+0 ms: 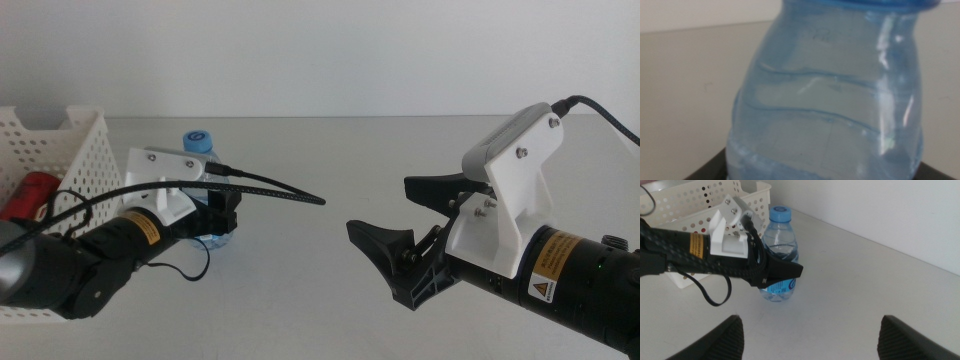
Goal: Use arms to grab the bottles and put them into the dustbin to the left of the table.
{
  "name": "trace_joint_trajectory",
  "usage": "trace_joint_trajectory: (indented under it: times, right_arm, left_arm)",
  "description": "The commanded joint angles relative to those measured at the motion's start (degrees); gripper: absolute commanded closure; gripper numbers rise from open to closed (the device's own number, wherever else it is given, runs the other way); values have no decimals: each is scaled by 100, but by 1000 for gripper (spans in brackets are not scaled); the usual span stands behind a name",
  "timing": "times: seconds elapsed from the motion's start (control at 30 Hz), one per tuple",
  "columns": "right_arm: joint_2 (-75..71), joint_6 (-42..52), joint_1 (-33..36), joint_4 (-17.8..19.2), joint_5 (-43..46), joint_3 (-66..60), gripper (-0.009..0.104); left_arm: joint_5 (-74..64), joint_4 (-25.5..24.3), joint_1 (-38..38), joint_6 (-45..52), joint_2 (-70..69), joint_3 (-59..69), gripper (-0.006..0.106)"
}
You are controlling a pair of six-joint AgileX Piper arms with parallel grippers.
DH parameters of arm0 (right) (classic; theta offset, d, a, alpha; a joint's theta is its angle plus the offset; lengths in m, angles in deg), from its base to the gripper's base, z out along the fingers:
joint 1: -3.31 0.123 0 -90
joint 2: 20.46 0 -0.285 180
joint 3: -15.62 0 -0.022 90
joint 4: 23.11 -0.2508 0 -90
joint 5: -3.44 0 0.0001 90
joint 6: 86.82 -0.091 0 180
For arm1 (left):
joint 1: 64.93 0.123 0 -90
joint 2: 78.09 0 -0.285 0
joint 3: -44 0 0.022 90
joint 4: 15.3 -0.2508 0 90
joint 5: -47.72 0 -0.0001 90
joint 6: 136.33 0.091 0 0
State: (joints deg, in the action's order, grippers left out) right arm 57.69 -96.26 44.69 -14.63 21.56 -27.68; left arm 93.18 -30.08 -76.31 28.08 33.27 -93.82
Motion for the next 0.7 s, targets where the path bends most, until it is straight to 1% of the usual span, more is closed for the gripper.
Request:
trace_joint_trajectory:
  times: [0.0, 0.2, 0.37, 0.6, 0.67]
  right_arm:
    - [-158, 73, -23, 19, 398, 138, 24]
    - [-158, 73, -23, 19, 398, 138, 24]
    - [-158, 73, -23, 19, 398, 138, 24]
    - [-158, 73, -23, 19, 398, 138, 24]
    - [-158, 73, -23, 19, 398, 138, 24]
  left_arm:
    - [222, 159, 11, -102, -810, -125, 102]
    - [-1207, 159, 11, -103, -2172, -204, 102]
    - [-2781, 133, 11, -98, -2996, -719, 102]
    - [-5067, 14, 11, -78, -3286, -1598, 102]
    - [-5607, -140, 11, -78, -3280, -1800, 102]
